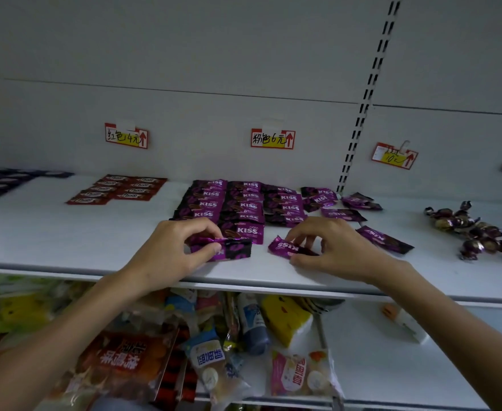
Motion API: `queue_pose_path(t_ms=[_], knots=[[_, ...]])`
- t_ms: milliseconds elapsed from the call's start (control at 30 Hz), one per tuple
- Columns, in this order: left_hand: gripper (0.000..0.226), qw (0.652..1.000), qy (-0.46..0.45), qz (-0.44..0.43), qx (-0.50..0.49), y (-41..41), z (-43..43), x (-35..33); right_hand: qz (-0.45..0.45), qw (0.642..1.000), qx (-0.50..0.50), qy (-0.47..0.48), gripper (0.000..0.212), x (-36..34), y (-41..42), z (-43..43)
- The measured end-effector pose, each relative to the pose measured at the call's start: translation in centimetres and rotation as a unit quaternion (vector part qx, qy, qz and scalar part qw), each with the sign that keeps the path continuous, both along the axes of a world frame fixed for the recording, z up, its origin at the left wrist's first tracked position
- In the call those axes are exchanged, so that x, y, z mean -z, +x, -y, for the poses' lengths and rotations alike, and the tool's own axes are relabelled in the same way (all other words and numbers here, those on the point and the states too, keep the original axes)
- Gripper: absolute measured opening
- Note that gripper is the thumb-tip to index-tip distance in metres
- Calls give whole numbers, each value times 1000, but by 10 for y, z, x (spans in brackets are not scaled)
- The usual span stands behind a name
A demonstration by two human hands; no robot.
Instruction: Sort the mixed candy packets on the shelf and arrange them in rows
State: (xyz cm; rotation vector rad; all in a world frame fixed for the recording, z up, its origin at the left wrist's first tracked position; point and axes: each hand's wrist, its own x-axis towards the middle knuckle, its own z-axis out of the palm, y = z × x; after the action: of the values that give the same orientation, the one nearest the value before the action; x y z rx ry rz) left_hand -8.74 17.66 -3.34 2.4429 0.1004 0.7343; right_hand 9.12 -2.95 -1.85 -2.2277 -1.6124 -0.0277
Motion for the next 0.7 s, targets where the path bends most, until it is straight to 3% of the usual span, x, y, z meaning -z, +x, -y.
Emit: queue_pose_path(t_ms=[100,267,333,467,600,700], knots=[[30,1000,-19,-10,-4,0,0,-1,-22,999,31,19,27,-3,-2,4],[31,999,-27,-14,16,8,5,-3,-137,989,42,44,22,-7,2,11],[34,999,-33,-13,18,11,6,-3,-153,986,50,48,32,-11,1,11],[39,999,-35,-21,9,14,5,-6,-282,954,60,81,46,-16,-1,12],[43,999,-42,-23,5,15,3,-10,-117,988,48,91,20,-13,5,13],[42,999,-45,-21,-1,14,1,-11,85,984,86,131,13,-5,10,12]])
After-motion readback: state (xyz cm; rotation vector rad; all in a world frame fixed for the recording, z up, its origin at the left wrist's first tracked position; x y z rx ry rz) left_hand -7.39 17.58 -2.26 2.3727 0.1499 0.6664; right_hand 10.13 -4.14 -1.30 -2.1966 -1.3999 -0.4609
